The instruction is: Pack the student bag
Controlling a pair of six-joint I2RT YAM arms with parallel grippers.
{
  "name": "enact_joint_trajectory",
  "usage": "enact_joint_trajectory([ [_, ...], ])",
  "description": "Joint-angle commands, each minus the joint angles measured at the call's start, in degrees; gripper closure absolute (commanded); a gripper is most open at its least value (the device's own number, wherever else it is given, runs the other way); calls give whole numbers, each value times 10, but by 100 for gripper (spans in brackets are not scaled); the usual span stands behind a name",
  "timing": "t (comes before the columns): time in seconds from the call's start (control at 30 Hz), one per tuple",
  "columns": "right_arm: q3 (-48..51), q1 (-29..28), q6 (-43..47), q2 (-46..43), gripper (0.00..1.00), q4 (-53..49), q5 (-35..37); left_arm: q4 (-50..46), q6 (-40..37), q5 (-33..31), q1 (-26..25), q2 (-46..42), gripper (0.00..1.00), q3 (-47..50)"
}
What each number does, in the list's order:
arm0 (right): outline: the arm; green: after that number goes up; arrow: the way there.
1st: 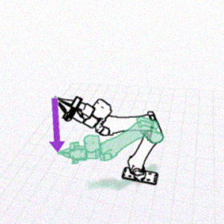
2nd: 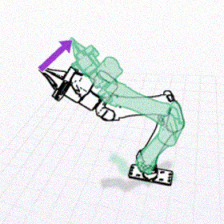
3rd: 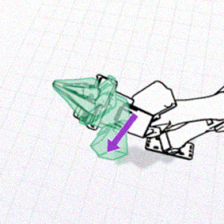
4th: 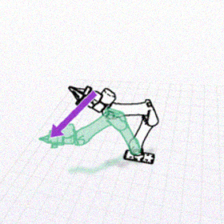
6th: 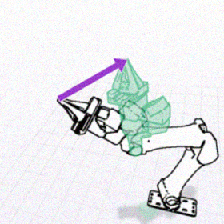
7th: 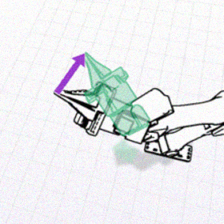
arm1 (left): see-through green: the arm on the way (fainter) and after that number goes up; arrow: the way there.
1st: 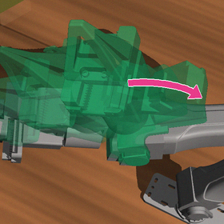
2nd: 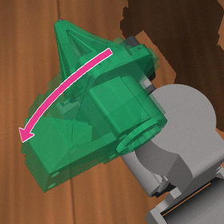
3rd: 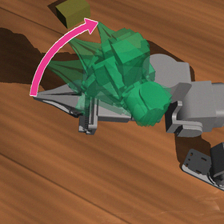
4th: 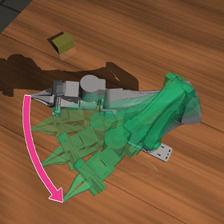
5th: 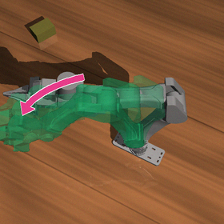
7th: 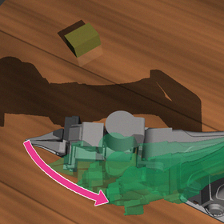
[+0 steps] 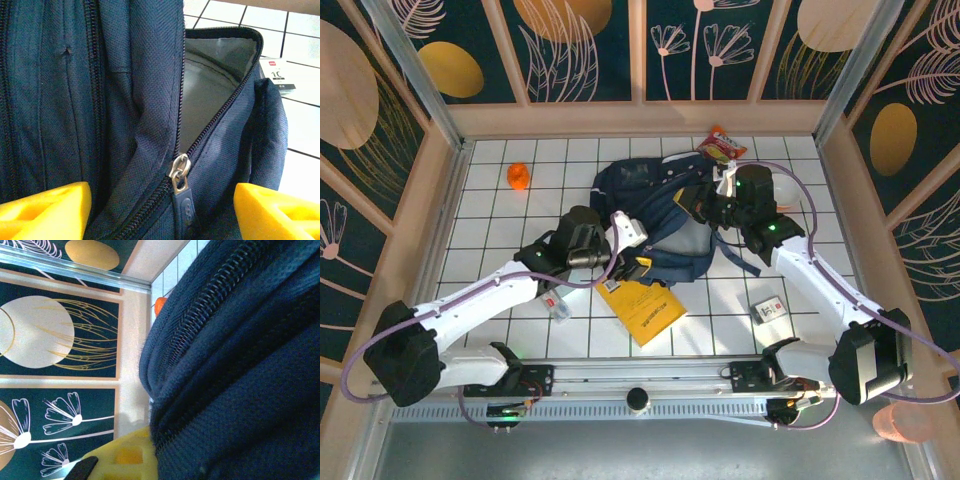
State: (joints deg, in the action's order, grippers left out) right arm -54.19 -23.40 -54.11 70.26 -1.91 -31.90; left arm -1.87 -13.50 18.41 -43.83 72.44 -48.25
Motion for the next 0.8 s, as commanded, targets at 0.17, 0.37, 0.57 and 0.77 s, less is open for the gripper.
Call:
enact_joint_trajectory([
  [0.17,-30,-6,19,-14,100,49,-37,8,-39,-105,-4,10,55,4],
  [0.37,-31,-6,28,-15,100,36,-44,-3,-53,-35,-4,-6,86,6],
  [0.57,-31,-6,30,-14,100,29,-44,-38,-80,23,-4,-5,94,-9],
  [0.77,3,-30,-9,-17,75,72,-25,3,-31,77,-3,-4,100,-3],
])
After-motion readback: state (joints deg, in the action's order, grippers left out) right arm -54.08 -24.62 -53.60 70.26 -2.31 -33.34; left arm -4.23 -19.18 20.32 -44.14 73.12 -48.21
